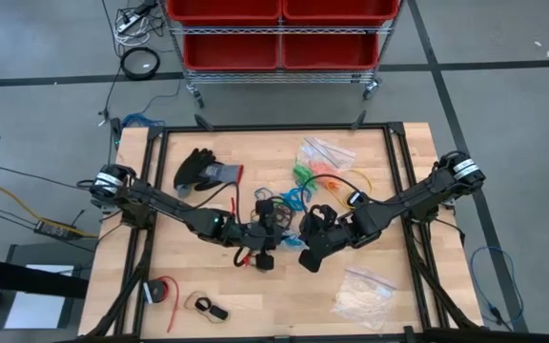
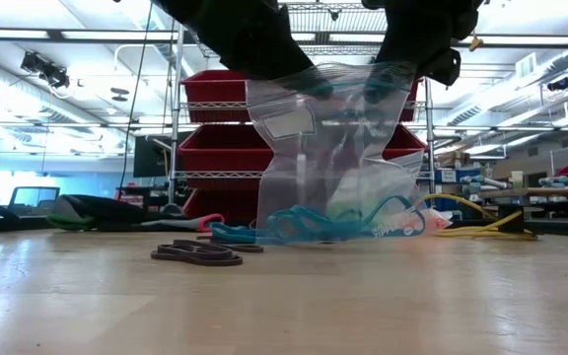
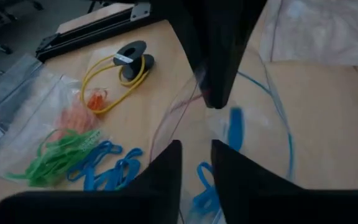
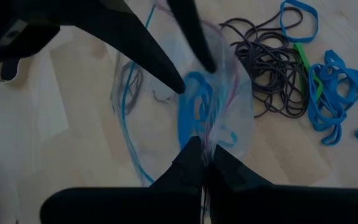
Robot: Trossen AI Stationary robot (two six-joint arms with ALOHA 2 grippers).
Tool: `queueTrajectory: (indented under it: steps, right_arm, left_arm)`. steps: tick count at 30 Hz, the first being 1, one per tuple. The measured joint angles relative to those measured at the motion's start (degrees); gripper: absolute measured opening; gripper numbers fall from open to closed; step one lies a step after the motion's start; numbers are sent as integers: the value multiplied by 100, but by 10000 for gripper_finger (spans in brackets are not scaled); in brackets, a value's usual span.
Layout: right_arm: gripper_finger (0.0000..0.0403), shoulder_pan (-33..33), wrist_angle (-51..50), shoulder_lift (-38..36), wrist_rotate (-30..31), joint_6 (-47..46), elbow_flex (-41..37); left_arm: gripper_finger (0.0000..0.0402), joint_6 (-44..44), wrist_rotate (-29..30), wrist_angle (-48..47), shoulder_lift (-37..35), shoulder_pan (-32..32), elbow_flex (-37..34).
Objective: Sort rubber bands
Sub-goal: Put the blue rubber band into the transparent zip bag
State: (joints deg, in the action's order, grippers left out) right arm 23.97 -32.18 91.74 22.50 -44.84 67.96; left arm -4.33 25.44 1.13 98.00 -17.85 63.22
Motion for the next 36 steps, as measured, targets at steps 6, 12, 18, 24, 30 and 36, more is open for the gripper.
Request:
queueTrajectory:
  steps: [6, 12, 18, 24, 30, 36]
  right_arm:
    - [0, 4, -2, 0, -17, -13, 0]
    - [0, 4, -3, 0, -22, -14, 0]
    - [0, 4, 20, 0, -33, -20, 0]
    - [0, -9, 72, 0, -117, -17, 0]
    - [0, -13, 77, 0, -129, -40, 0]
    - [0, -88, 95, 0, -173, -146, 0]
  left_arm:
    - [146, -28, -30, 1, -416, -63, -2]
    - [156, -1091, -1324, -913, -757, -176, 0]
    - [156, -2017, -1757, -1504, -707, -161, -2]
    - [156, -2530, -1709, -1228, -704, -186, -2]
    - [156, -2676, -1894, -1615, -700, -212, 204]
    - [156, -2369, -1992, -2370, -695, -180, 765]
